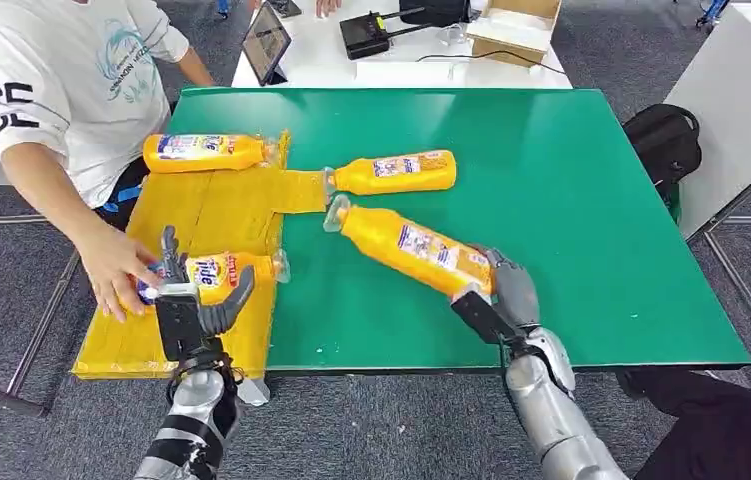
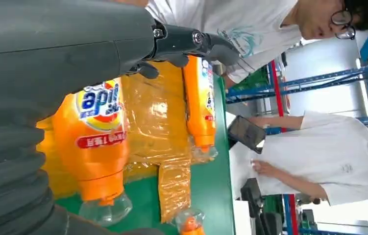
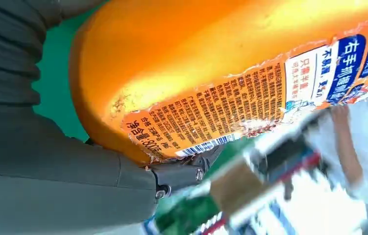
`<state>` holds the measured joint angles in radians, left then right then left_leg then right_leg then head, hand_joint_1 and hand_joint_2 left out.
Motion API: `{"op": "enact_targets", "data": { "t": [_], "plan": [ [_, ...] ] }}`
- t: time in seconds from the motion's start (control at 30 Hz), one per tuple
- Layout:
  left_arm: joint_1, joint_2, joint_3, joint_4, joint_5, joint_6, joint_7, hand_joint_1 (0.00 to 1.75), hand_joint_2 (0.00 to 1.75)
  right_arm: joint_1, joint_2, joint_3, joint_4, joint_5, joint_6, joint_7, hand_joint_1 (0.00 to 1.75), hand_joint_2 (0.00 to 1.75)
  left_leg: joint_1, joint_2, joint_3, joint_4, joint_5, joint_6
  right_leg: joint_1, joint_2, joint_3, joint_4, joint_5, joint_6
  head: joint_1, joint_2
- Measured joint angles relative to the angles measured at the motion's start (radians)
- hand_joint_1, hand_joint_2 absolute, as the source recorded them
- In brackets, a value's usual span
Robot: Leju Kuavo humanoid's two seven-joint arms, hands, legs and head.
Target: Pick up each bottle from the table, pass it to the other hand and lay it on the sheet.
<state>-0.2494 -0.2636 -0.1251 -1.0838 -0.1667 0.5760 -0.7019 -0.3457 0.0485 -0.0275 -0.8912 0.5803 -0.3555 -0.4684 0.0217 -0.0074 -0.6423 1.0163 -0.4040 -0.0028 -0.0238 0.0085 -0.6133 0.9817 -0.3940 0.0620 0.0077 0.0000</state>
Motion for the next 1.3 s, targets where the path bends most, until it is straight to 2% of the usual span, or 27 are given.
{"op": "enact_targets", "data": {
  "t": [0.17,0.4,0.5,0.57,0.7,0.87,1.0,1.3],
  "plan": [
    [0.007,0.000,0.005,0.000,0.010,0.009,0.000,0.00,1.75,0.043,0.022,-0.060,-0.117,-0.024,-0.011,-0.003,1.75,1.75,0.000,0.000,-0.001,0.000,0.000,0.000,0.000,0.000,-0.001,0.000,0.000,0.000,0.000,0.000],
    [0.014,0.000,0.012,0.000,0.016,-0.008,0.000,0.00,1.75,0.066,0.035,-0.092,-0.178,-0.035,-0.010,-0.011,1.75,1.75,0.000,0.000,-0.001,0.000,0.000,0.000,0.000,0.000,-0.001,0.000,0.000,0.000,0.000,0.000],
    [0.016,-0.006,0.021,0.002,0.056,-0.127,0.000,0.00,1.75,0.083,0.046,-0.098,-0.201,-0.059,0.020,-0.057,1.75,1.75,0.000,0.000,-0.001,0.000,0.000,0.000,0.000,0.000,-0.001,0.000,0.000,0.000,0.000,0.000],
    [0.016,-0.022,0.032,0.022,0.084,-0.278,0.000,0.00,1.75,0.121,0.064,-0.096,-0.249,-0.063,0.046,-0.104,1.75,1.75,0.000,-0.002,-0.002,0.000,0.000,0.000,0.000,-0.001,-0.001,0.000,0.000,0.000,0.000,0.000],
    [0.016,-0.050,0.044,0.045,0.099,-0.374,0.002,0.00,1.75,0.172,0.095,-0.089,-0.309,-0.063,0.059,-0.120,1.75,1.75,0.000,-0.001,-0.002,0.000,0.000,0.000,0.000,-0.001,-0.002,0.000,0.000,0.000,0.000,0.000],
    [0.022,-0.066,0.020,0.054,0.133,-0.640,0.050,0.00,1.75,0.230,0.134,-0.054,-0.377,-0.058,0.065,-0.167,1.75,1.75,0.000,-0.002,-0.003,0.000,0.000,0.000,0.000,-0.001,-0.002,0.000,-0.001,0.000,0.000,0.000],
    [0.027,-0.067,-0.029,0.046,0.143,-0.679,0.063,0.00,1.75,0.258,0.159,-0.030,-0.393,-0.058,0.061,-0.182,1.75,1.75,0.000,-0.002,-0.003,0.000,0.000,0.000,0.000,-0.001,-0.002,0.000,-0.001,0.000,0.000,0.000],
    [0.033,-0.067,-0.050,0.031,0.152,-0.684,0.069,0.00,1.75,0.266,0.164,-0.017,-0.398,-0.060,0.058,-0.182,1.75,1.75,0.000,-0.002,-0.003,0.000,0.000,0.000,0.000,-0.001,-0.002,0.000,-0.001,0.000,0.001,0.000]
  ]
}}
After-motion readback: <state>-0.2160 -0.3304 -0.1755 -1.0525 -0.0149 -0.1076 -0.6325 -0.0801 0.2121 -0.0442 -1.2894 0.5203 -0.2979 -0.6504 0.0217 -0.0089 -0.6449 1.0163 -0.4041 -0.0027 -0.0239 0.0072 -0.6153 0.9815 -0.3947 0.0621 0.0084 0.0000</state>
